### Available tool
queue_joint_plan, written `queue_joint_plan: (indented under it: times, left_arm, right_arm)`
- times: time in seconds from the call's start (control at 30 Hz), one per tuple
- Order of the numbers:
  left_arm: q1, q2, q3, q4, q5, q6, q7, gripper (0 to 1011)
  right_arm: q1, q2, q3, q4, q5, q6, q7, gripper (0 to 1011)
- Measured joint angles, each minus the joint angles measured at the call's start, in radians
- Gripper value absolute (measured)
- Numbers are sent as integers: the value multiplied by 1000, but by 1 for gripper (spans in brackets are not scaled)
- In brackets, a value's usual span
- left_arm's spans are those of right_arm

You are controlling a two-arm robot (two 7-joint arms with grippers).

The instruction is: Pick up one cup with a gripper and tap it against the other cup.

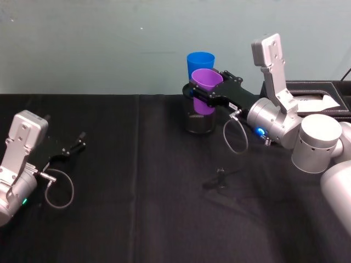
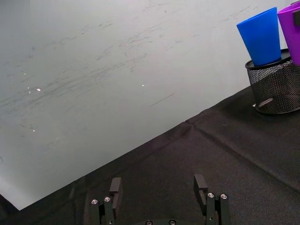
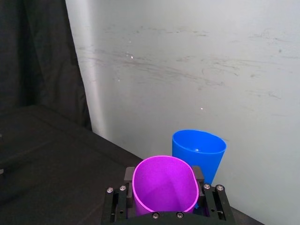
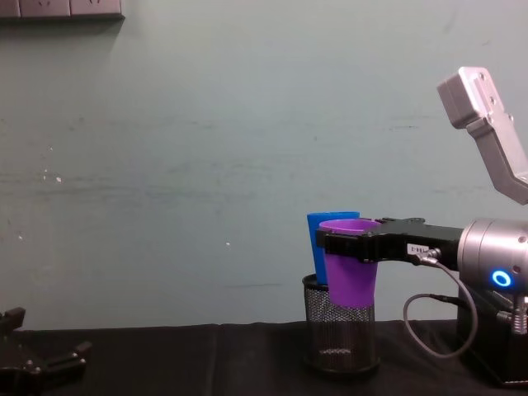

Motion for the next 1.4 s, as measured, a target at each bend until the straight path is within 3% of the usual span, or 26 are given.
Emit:
queue_joint_plan:
  times: [1.4]
  left_arm:
    - [0, 0, 0, 0, 0, 0, 0, 1000]
  right_arm:
    - [-13, 1, -4, -22, 1, -11, 11, 730]
